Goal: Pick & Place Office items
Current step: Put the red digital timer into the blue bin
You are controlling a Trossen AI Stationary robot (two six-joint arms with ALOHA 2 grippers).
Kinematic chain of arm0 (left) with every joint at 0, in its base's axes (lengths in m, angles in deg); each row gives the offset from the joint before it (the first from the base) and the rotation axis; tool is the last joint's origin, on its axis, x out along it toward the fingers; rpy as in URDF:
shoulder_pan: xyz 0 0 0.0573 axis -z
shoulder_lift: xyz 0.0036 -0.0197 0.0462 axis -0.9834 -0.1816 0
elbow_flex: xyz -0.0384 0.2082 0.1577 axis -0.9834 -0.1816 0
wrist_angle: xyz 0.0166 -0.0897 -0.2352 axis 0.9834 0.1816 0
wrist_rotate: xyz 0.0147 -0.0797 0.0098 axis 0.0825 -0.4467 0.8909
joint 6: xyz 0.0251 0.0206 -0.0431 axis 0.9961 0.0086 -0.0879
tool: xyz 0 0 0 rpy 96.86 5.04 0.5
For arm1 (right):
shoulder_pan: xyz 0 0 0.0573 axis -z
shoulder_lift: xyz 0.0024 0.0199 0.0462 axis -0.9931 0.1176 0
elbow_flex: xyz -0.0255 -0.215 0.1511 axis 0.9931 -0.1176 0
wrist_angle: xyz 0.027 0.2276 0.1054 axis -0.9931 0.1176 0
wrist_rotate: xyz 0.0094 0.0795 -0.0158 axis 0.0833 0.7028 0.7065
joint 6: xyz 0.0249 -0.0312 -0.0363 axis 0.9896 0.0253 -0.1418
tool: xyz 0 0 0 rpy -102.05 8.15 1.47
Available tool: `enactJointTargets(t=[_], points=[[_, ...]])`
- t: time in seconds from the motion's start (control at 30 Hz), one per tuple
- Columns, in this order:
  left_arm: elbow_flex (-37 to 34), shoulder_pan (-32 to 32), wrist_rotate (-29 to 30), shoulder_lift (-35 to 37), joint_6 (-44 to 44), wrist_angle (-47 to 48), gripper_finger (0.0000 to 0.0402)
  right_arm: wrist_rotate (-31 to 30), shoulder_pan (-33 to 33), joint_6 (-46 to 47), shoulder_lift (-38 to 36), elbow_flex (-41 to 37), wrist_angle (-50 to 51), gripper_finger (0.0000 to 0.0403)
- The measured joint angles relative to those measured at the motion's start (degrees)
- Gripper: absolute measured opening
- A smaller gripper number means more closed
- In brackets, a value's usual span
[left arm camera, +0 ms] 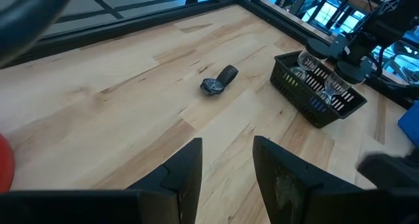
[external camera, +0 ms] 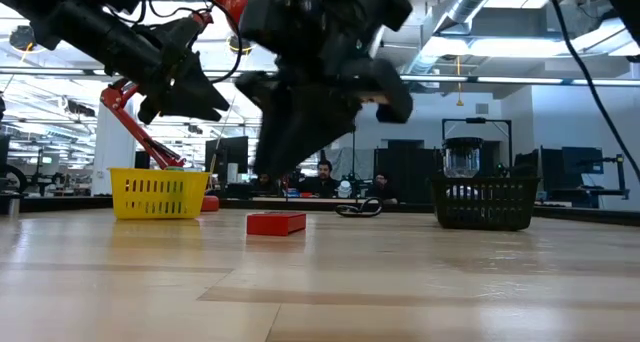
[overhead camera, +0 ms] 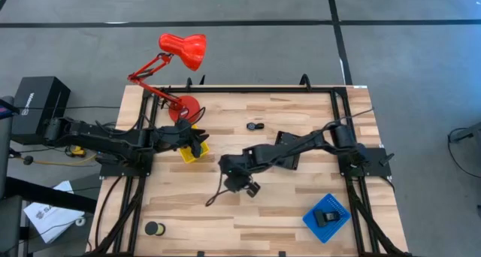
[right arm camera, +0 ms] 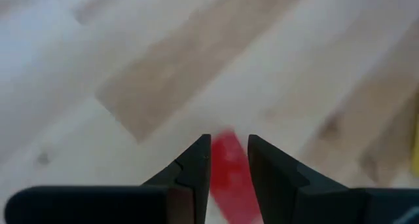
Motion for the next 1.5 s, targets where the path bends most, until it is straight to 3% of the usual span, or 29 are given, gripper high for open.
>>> enactJointTargets(t=[0.1,0.6,1.37,1.5], points=[[0.0,-0.01,0.0,0.0,0.0,-0.05,0.0131,-3.33,-0.21,0.02,0.33,1.89,2.21,0.0093],[-0.02,-0.01,-0.02,0.0,-0.13,-1.2,0.0131,-3.54,-3.13,0.22,-2.03,2.09,9.81,0.0093],[-0.02,-0.01,-0.11,0.0,-0.15,-2.33,0.0131,-10.8,-3.39,-3.95,-2.01,2.06,6.85,0.0094],[-0.02,-0.01,-0.17,0.0,-0.15,-2.39,0.0131,-10.6,-3.7,-4.92,-2.01,2.06,4.95,0.0128]])
